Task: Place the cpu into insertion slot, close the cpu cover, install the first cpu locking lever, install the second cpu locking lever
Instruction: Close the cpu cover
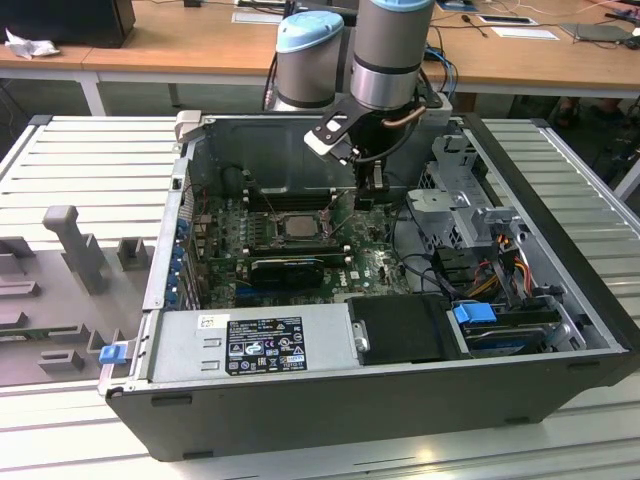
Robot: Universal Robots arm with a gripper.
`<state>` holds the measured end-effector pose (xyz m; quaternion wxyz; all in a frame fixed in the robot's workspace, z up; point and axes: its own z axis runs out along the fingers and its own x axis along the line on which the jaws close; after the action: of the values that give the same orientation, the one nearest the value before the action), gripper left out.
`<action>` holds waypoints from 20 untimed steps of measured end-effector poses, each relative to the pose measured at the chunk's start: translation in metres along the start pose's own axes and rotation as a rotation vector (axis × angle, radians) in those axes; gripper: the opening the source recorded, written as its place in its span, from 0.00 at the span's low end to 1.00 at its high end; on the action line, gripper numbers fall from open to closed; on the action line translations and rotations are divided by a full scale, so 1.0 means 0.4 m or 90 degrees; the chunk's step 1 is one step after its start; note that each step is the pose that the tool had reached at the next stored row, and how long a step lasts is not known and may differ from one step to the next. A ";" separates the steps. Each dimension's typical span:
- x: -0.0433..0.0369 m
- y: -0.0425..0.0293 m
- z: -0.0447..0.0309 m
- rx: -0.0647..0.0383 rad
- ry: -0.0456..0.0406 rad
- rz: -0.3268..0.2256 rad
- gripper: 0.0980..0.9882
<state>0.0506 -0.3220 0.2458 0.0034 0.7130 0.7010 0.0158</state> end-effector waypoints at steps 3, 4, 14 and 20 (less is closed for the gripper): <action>0.000 -0.007 0.000 0.000 0.0000 0.000 0.01; 0.000 -0.010 -0.001 0.000 -0.0001 0.000 0.01; -0.001 -0.088 -0.006 -0.006 0.0002 0.000 0.01; -0.002 -0.136 -0.005 -0.007 0.0004 0.000 0.01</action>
<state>-0.0037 -0.3219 0.2463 0.0070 0.7128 0.7010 0.0198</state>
